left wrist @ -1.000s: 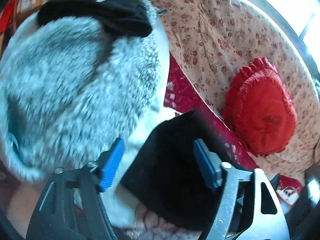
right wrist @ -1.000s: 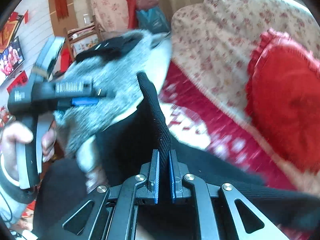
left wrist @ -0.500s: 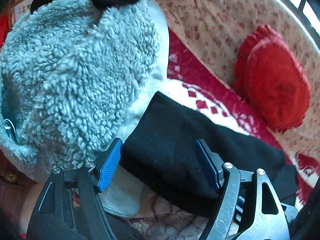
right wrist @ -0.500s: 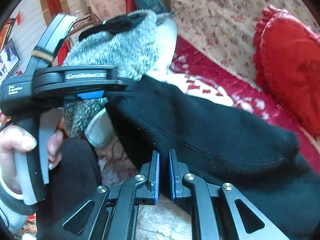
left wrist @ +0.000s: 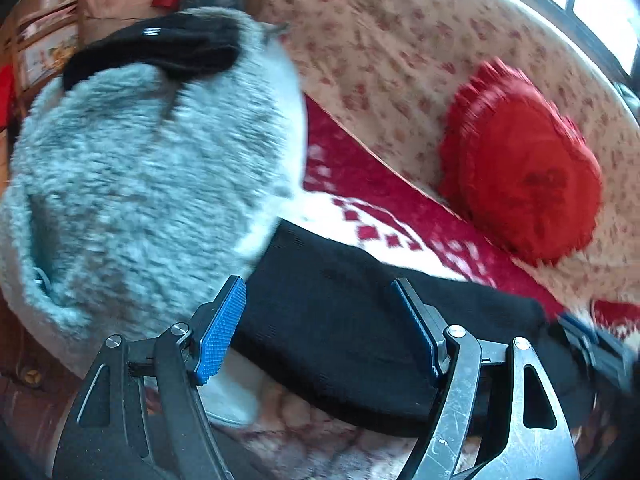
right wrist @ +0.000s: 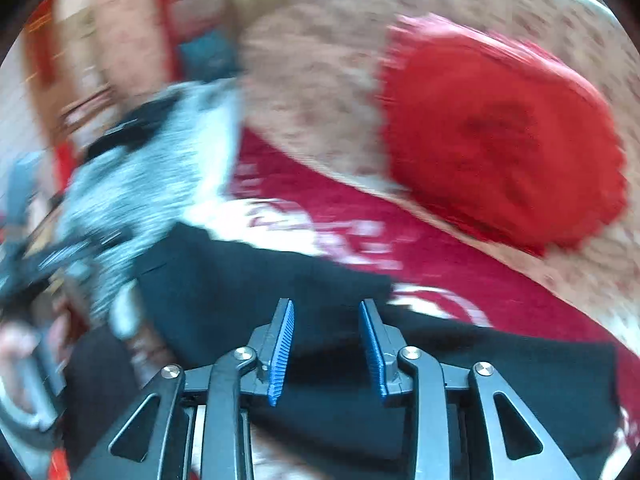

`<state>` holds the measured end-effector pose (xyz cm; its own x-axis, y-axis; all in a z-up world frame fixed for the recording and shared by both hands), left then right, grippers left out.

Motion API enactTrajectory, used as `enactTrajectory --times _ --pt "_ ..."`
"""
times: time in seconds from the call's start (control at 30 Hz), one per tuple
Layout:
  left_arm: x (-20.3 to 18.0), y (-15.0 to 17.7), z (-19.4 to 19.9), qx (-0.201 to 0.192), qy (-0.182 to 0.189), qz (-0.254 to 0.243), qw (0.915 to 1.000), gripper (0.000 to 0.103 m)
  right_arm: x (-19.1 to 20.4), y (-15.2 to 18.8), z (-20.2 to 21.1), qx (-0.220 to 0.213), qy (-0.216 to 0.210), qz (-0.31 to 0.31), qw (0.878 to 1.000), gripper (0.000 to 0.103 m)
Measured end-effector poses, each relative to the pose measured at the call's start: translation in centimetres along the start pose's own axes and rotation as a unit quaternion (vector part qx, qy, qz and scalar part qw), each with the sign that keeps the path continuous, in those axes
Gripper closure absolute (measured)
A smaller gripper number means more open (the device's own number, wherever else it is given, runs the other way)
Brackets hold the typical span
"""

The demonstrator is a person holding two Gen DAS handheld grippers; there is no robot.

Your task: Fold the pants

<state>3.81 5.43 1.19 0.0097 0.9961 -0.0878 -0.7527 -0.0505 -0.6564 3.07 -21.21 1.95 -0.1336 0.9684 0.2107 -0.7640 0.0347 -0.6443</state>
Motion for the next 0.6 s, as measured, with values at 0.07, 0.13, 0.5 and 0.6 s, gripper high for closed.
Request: enactTrajectory --times 0.07,0.13,0.5,0.6 --pt "-1.3 0.6 -0.8 0.014 0.007 -0.013 0.9998 0.028 -1.6 -0.5 -1.7 0.022 0.013 -0.017 1.0 0.07" --pt "-2.8 1.5 -1.7 0.029 0.019 -0.027 0.999 0.028 -2.3 -0.7 -3.6 0.05 0.006 -0.027 0.998 0.071" --pt "-5.0 4.7 -5.0 0.076 0.007 -0.062 0.9952 0.028 -2.8 -0.1 -7.7 0.047 0.033 -0.014 0.998 0.09" --pt "-5.0 4.6 -4.5 0.078 0.014 -0.052 0.9955 0.028 -3.4 -0.2 -5.6 0.044 0.012 -0.033 0.998 0.085"
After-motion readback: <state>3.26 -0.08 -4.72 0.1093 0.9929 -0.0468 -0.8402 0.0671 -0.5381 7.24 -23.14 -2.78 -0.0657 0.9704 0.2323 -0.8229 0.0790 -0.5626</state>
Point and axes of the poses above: each gripper's, at about its wrist camera, not at the fingertips, and z roughly against the way its jaws point, x to its left, y to its underside, the point moved 5 cm from there along -z, roughly the way its jaws point, and after that the axes turned 8 degrees about -z, right-handed, at the moved point
